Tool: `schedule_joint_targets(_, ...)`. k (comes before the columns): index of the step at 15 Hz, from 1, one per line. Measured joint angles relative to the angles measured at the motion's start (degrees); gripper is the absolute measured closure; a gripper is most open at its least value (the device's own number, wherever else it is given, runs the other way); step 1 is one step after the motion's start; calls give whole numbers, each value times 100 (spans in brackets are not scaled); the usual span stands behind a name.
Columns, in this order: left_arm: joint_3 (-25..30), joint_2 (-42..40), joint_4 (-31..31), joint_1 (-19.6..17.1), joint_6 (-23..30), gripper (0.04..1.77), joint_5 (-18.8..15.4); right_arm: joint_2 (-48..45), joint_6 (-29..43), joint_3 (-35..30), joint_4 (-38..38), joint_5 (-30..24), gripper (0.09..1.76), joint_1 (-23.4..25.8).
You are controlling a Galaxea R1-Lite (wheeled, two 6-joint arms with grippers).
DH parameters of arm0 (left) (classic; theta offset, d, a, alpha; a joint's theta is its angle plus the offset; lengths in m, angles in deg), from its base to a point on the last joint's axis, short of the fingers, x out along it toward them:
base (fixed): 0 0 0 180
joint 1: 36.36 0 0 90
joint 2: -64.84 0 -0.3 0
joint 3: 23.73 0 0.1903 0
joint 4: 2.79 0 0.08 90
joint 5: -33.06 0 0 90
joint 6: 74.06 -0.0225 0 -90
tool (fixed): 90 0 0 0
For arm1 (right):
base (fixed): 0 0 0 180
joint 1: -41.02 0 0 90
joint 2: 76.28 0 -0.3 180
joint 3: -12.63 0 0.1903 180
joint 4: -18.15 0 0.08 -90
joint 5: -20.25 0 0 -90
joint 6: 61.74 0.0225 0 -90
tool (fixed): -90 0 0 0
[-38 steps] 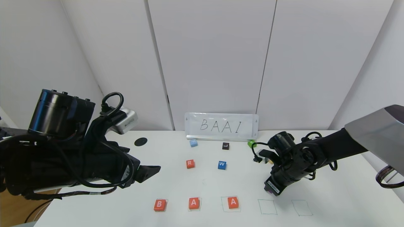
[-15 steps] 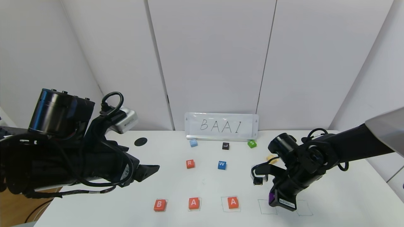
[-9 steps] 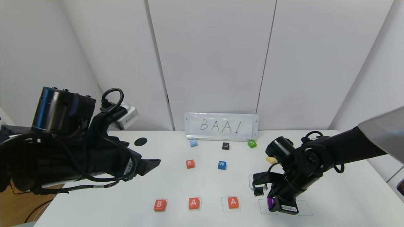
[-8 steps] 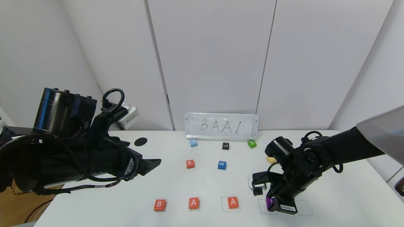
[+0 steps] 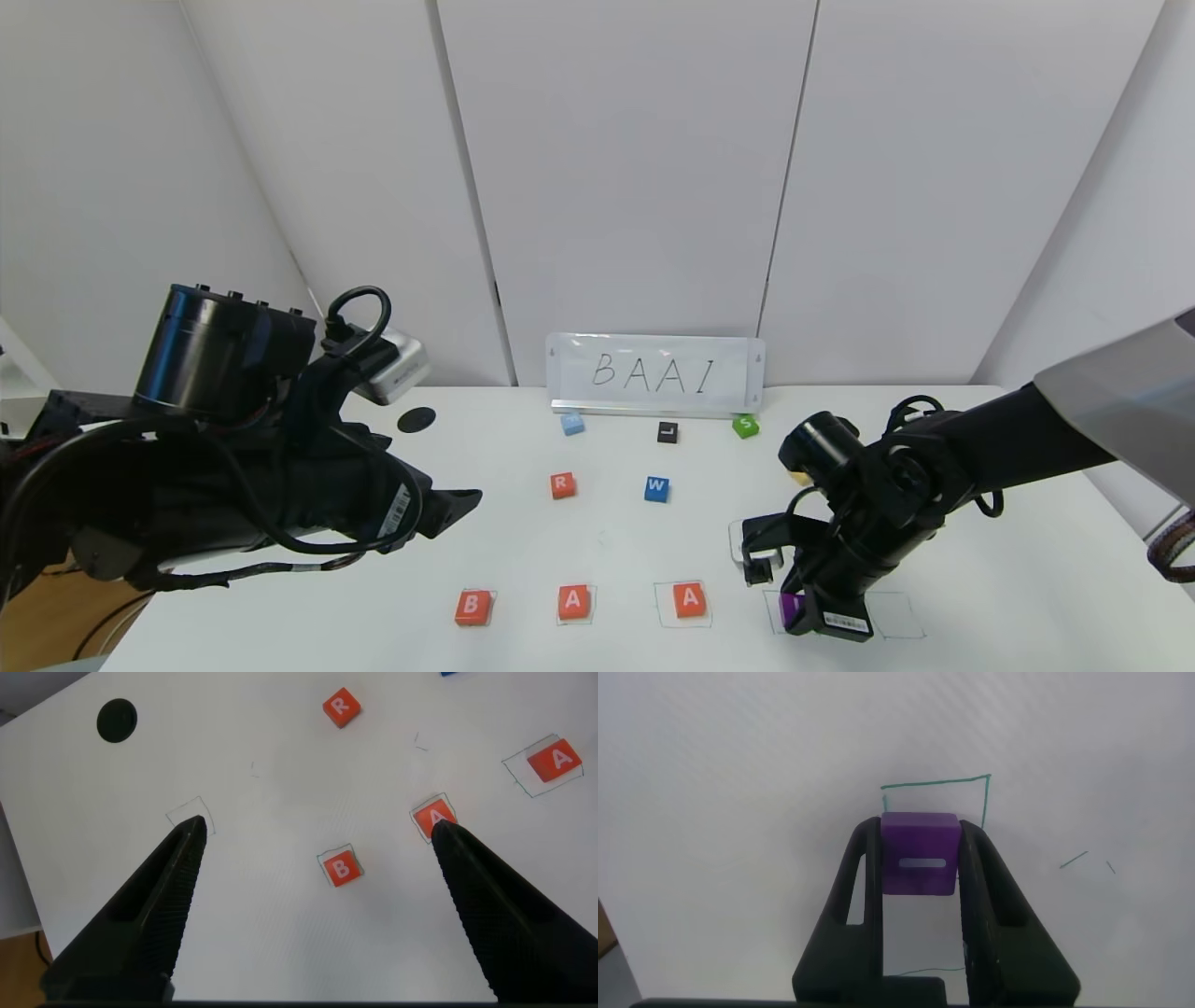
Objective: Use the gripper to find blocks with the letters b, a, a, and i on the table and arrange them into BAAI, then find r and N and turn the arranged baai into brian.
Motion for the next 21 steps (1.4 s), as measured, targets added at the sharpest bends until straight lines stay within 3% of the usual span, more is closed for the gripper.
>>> schedule_joint_targets(9,20,-17,2,10,-18,9,-2,107,-38,-135,-428,-205,132,5)
schedule_joint_targets(21,46,33,5,60,-20,9,0,154,-401,-194,-395,-191,132,110)
